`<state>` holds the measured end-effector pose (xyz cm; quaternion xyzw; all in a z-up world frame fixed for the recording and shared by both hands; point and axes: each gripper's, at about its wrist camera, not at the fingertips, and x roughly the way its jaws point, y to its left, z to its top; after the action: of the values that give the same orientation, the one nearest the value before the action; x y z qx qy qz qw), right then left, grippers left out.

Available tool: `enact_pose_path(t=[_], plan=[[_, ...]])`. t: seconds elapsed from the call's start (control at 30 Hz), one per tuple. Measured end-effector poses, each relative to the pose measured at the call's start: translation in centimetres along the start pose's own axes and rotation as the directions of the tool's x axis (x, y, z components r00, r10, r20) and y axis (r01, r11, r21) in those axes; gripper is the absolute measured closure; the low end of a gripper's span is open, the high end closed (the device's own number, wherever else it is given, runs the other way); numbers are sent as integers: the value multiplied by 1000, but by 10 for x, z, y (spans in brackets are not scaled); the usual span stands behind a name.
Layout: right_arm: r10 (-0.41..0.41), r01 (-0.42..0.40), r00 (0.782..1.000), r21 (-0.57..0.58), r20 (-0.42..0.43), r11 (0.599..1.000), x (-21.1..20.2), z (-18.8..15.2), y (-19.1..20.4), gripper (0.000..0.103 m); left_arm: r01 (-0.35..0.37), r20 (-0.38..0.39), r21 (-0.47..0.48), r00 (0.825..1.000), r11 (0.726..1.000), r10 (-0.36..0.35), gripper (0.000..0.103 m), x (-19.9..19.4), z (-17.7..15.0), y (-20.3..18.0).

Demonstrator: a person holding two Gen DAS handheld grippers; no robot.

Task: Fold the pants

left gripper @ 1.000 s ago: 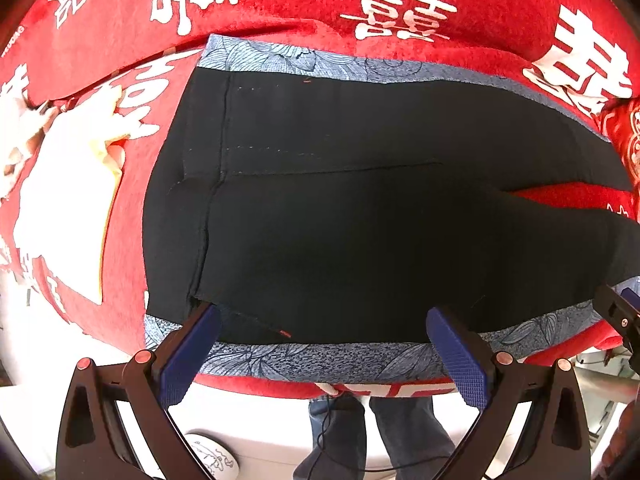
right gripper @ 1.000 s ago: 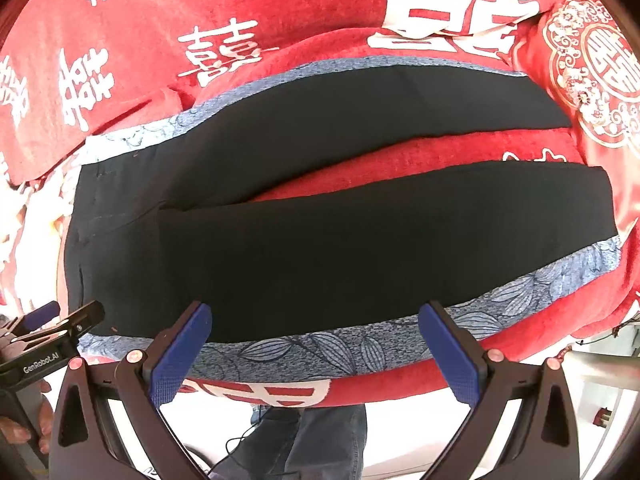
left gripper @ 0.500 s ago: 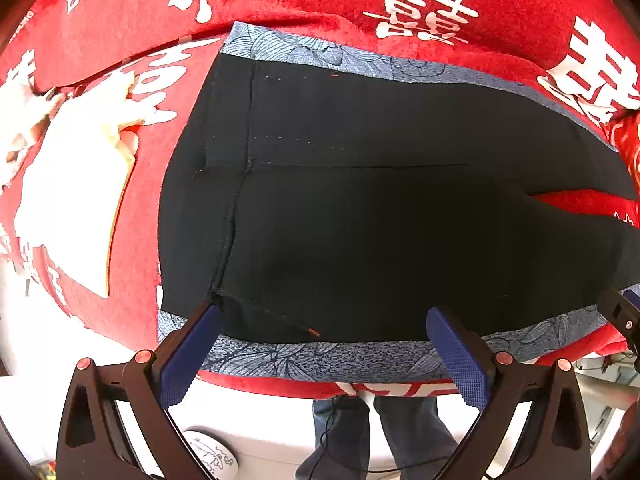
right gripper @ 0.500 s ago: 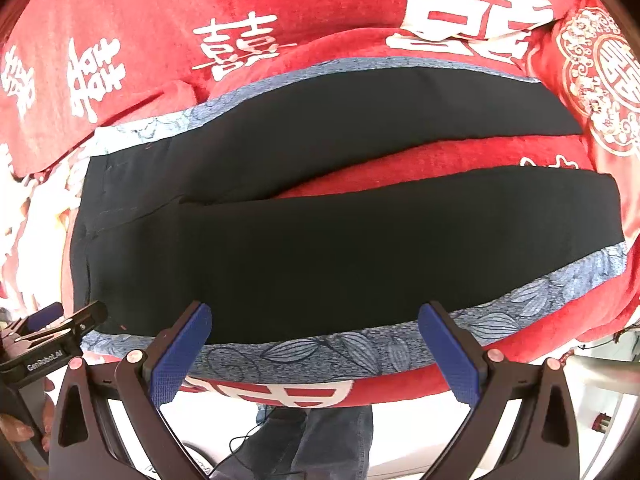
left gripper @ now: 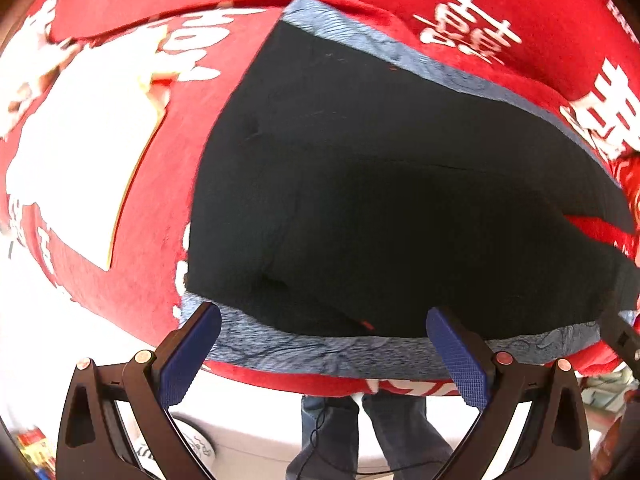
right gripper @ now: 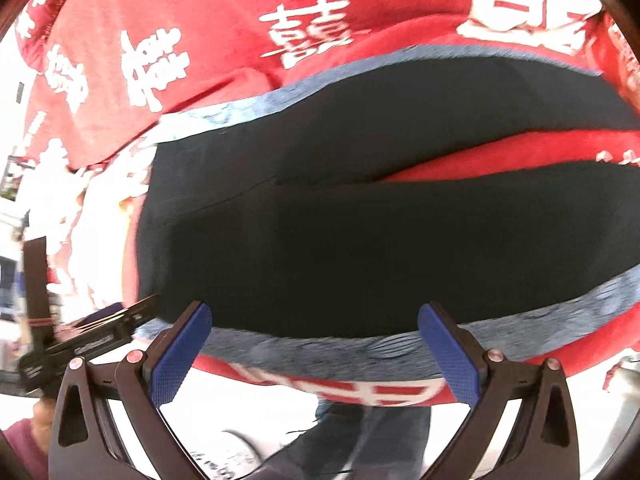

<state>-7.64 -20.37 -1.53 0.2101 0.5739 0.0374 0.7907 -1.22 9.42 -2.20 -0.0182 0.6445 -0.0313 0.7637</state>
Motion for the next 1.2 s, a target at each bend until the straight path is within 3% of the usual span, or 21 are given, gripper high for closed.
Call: enact_pose_path(t=[0.1,0.17,0.2,0.23,0.3,0.4,0.5,0.63,0.83,0.9,1.07,1.13,1.2], plan=[[109,-107,993,34,-51,994,14,-9,5,0,44,-6,-46,999,998,-45,2,4,-4,19],[173,-167,981,68,-86,984,26,-18,7,2,73,-8,-70,997,995,-74,14,6,-7,31],[206,-198,973,88,-107,976,33,-23,7,9,89,-16,-80,996,993,-90,18,9,-10,36],[238,-225,963,107,-126,968,40,-28,7,29,102,-24,-90,994,991,-105,18,10,-12,40],[323,-293,928,172,-184,940,62,-43,3,44,144,-25,-113,989,983,-147,18,11,-19,49],[391,-341,894,236,-219,910,89,-63,-1,44,202,-27,-140,978,969,-208,18,14,-30,59],[414,-353,885,271,-213,895,111,-78,-8,44,245,-38,-164,966,956,-254,18,20,-40,67],[452,-393,882,318,-137,863,124,-85,-24,44,287,-57,-190,951,939,-303,18,30,-49,75],[569,-511,822,401,-32,760,123,-82,-28,43,337,-67,-258,929,905,-365,18,38,-59,85],[616,-572,787,409,32,710,111,-71,-26,43,371,-64,-308,911,876,-408,18,41,-61,88],[667,-639,744,321,30,699,88,-43,0,43,467,1,-407,860,785,-511,18,48,-43,80],[685,-663,727,295,36,688,81,-36,8,43,462,13,-426,863,778,-505,18,51,-34,74],[682,-661,731,284,34,695,76,-29,12,43,441,2,-433,873,786,-488,18,56,-28,70]])
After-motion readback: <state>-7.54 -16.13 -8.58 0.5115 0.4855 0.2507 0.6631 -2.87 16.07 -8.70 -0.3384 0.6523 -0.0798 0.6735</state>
